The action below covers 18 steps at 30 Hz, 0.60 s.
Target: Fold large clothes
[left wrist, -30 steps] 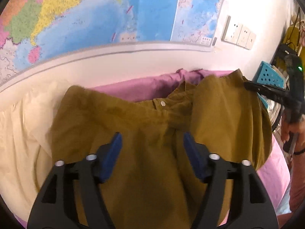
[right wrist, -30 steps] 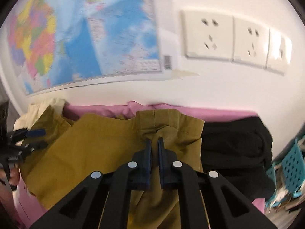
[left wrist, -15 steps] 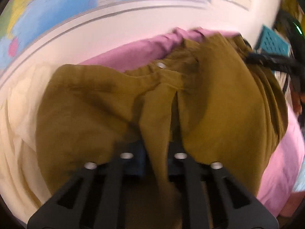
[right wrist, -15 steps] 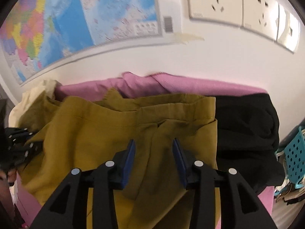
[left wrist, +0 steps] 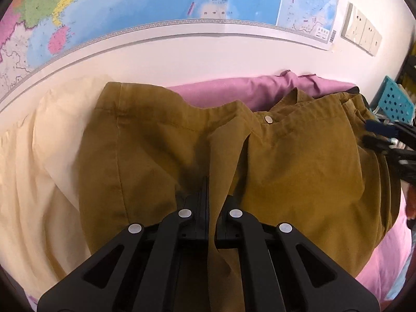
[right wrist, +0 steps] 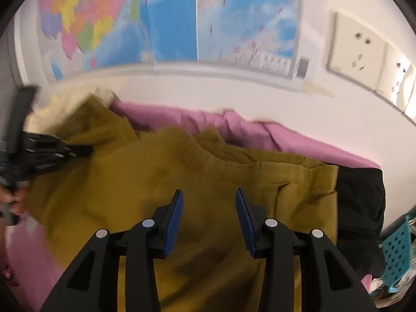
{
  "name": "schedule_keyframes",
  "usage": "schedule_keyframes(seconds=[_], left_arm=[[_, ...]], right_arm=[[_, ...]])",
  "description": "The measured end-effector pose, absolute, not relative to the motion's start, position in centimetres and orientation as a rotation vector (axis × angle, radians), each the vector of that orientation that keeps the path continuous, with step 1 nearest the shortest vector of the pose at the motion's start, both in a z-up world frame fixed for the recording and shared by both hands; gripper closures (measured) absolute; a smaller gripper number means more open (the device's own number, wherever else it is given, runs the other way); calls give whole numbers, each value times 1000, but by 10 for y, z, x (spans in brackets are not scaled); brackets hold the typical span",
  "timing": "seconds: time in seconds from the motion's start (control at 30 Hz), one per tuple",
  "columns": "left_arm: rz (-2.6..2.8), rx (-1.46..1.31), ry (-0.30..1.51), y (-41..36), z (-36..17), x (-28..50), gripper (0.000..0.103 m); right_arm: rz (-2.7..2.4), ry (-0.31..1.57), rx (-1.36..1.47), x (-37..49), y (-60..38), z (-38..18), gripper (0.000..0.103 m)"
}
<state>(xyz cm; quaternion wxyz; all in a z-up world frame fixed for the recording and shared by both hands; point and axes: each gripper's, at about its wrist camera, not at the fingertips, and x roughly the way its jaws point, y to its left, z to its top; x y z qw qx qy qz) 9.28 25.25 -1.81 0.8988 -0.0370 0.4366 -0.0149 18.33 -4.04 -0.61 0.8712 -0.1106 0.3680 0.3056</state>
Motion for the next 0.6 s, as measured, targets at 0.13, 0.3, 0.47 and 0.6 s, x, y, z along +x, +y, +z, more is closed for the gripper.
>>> schedule_keyframes(seconds=[0.13,0.3,0.47,0.6], left_arm=[[-19,-86,888,258,-17,87,92],[-9,-67,861,256,-12,79,87],[-2,-47,839,249,-7,76,77],[-15,-38,819,244,-5,73,63]], right_arm=[[630,884,-115,217,-47,-35,65],[634,887,-57,214,-57,-29,64],[653,803,-26,190,-80,0,57],[592,773,-67,190,-94,6,52]])
